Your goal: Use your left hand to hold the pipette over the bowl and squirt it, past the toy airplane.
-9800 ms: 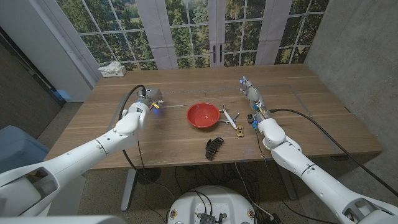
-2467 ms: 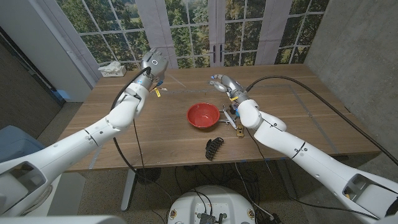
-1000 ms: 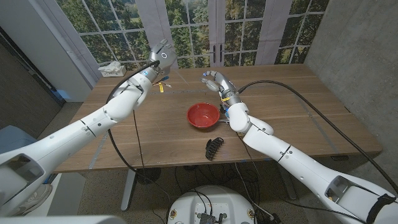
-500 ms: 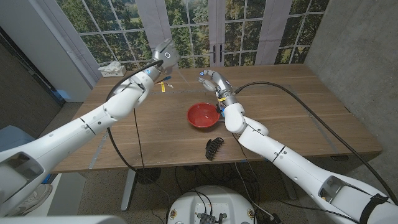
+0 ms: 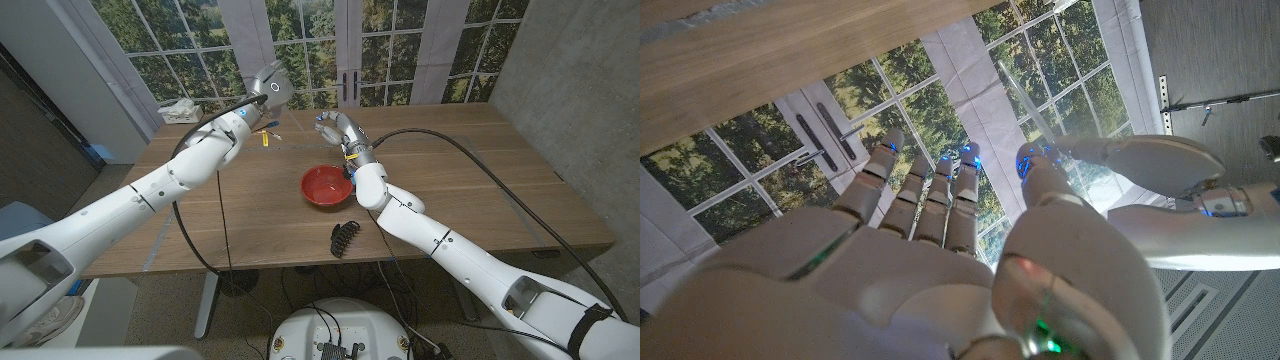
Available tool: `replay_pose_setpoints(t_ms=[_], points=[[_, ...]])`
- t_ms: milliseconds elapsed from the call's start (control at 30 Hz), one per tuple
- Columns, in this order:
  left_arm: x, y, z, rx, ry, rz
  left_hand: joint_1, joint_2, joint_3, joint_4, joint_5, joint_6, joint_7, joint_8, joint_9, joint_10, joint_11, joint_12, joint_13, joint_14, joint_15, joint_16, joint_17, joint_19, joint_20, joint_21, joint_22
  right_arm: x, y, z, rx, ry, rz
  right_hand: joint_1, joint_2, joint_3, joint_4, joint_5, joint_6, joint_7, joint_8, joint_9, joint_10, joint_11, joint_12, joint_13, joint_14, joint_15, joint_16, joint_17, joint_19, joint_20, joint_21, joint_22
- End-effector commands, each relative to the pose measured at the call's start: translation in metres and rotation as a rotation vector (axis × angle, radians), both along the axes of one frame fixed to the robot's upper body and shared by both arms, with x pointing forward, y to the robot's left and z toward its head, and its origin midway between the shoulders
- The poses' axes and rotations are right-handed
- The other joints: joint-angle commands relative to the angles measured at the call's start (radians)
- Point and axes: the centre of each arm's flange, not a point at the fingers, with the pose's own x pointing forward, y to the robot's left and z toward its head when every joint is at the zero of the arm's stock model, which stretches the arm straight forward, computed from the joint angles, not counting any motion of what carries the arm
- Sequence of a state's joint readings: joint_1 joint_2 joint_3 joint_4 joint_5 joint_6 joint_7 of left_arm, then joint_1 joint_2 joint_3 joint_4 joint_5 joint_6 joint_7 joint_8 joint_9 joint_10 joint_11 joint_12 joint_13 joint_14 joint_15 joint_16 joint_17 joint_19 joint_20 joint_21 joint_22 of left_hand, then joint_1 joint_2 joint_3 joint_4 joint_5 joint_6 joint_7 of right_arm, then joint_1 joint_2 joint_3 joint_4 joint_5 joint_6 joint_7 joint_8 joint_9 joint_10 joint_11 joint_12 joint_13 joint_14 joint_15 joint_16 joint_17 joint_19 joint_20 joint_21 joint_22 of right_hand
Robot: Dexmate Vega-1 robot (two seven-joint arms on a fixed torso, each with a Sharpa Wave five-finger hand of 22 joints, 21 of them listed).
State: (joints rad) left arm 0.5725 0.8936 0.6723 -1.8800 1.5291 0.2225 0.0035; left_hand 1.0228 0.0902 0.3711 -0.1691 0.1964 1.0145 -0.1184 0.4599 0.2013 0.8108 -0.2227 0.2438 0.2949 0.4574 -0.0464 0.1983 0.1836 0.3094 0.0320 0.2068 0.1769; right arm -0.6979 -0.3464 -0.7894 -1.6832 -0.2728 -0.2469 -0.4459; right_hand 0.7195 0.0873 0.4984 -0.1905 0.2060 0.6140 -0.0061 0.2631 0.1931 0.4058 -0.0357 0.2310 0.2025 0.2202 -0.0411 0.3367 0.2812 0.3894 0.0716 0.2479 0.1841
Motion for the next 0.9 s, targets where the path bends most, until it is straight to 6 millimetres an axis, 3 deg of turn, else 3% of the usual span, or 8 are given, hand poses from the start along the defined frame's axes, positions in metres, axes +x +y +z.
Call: replay_pose_setpoints(t_ms=[33, 433, 900], points=[[0.003, -0.007, 0.003, 0.035, 0.008, 0.001, 0.007, 0.006, -0.005, -0.003, 0.004, 0.029, -0.025, 0.031, 0.006, 0.009, -0.002, -0.002, 0.004, 0.010, -0.178, -0.004, 0.006, 0.001, -0.006, -0.002, 0.004, 0.003, 0.014, 0.003, 0.012, -0.016, -0.002, 0.032, -0.014, 0.001, 0.000, -0.001, 0.029, 0.001, 0.013, 0.006, 0.013, 0.000, 0.008, 0.003, 0.015, -0.014, 0.008, 0.003, 0.014, -0.002, 0.006, 0.003], [0.005, -0.014, 0.003, 0.075, 0.010, 0.001, 0.007, 0.004, -0.008, -0.003, 0.004, 0.034, -0.030, 0.033, 0.005, 0.007, -0.002, -0.005, 0.003, 0.009, -0.178, -0.005, 0.005, 0.000, -0.008, -0.002, 0.004, 0.003, 0.023, 0.001, 0.045, -0.027, -0.016, 0.104, -0.038, -0.004, 0.002, -0.008, 0.082, -0.004, 0.026, 0.007, 0.050, -0.011, 0.014, 0.004, 0.042, -0.024, 0.022, 0.007, 0.031, -0.005, 0.009, 0.004], [0.002, -0.025, 0.003, 0.123, 0.012, 0.006, 0.007, 0.003, -0.012, -0.002, 0.004, 0.038, -0.032, 0.035, 0.003, 0.007, -0.002, -0.007, 0.003, 0.009, -0.179, -0.005, 0.005, -0.002, -0.011, -0.003, 0.004, 0.005, 0.029, -0.004, 0.049, -0.012, -0.020, 0.115, -0.041, -0.016, 0.014, -0.013, 0.105, -0.004, 0.031, 0.009, 0.058, -0.015, 0.014, 0.007, 0.046, -0.030, 0.029, 0.014, 0.034, -0.011, 0.009, 0.004]])
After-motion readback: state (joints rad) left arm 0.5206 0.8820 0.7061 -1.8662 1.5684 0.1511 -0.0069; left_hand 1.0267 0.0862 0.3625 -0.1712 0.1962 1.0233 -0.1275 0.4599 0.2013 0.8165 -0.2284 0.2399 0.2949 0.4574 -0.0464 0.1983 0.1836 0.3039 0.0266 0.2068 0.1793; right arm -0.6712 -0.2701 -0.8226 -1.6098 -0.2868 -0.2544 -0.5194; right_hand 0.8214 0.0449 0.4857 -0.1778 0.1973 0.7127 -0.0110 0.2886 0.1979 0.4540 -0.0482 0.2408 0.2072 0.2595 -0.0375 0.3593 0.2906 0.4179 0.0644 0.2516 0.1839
